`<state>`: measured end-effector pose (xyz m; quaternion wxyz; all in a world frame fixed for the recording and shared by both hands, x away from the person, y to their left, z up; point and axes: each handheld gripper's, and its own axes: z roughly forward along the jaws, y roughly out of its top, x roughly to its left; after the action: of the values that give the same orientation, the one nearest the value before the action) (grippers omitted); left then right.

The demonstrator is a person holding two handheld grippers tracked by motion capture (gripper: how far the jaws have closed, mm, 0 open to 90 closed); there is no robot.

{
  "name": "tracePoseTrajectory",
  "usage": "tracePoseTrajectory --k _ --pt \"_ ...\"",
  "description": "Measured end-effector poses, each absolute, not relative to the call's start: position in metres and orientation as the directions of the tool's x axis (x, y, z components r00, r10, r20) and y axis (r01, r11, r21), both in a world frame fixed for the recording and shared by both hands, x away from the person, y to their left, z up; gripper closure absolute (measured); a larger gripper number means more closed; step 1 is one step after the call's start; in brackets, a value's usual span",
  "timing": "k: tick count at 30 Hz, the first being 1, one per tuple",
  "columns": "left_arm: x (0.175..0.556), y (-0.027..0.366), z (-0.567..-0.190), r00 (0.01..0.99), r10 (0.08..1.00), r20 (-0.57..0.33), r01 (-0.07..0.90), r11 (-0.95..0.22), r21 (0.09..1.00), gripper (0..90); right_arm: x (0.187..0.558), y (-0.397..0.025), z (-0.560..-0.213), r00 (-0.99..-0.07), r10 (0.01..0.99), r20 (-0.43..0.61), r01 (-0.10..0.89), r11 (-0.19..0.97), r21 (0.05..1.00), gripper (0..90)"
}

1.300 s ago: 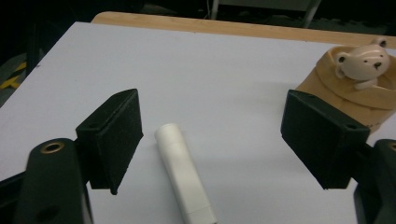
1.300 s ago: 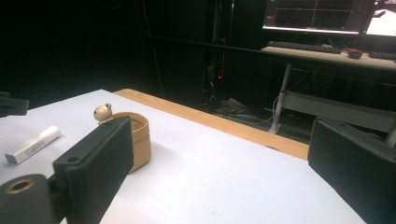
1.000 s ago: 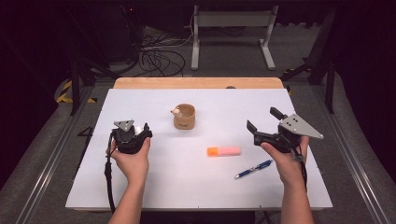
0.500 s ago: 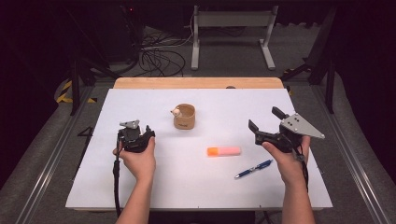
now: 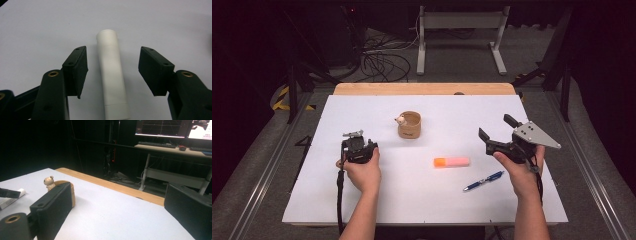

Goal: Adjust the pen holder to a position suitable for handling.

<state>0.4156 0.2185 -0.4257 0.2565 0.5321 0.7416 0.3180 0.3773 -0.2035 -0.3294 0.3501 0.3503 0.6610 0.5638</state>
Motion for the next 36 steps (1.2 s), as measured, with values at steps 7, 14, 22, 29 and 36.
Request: tracePoseTrajectory --k 7,14,22,29,36 --pt "0.418 0.2151 -0.4282 -0.342 0.939 -0.027 0.629 0.25 0.736 43.3 0.3772 -0.2021 -0.3295 -0.511 0.857 -0.067 0.073 0.121 0.99 9.1" --pt "0.4211 0.2141 -0.4324 -0.365 0.929 -0.057 0.639 0.295 0.711 48.3 0.3776 -0.201 -0.3298 -0.509 0.858 -0.07 0.076 0.125 0.989 9.6" --pt "0.4222 0.2129 -0.4335 -0.387 0.921 -0.029 0.644 0.293 0.707 52.5 0.3775 -0.2002 -0.33 -0.513 0.856 -0.068 0.08 0.127 0.989 10.1" --pt "0.4221 0.2138 -0.4343 -0.394 0.919 -0.021 0.641 0.291 0.71 53.3 0.377 -0.1996 -0.3296 -0.514 0.855 -0.068 0.082 0.127 0.989 10.5" --pt "0.4201 0.2164 -0.4351 -0.393 0.919 -0.028 0.632 0.292 0.718 61.6 0.3768 -0.1973 -0.3296 -0.515 0.854 -0.069 0.084 0.131 0.988 10.8"
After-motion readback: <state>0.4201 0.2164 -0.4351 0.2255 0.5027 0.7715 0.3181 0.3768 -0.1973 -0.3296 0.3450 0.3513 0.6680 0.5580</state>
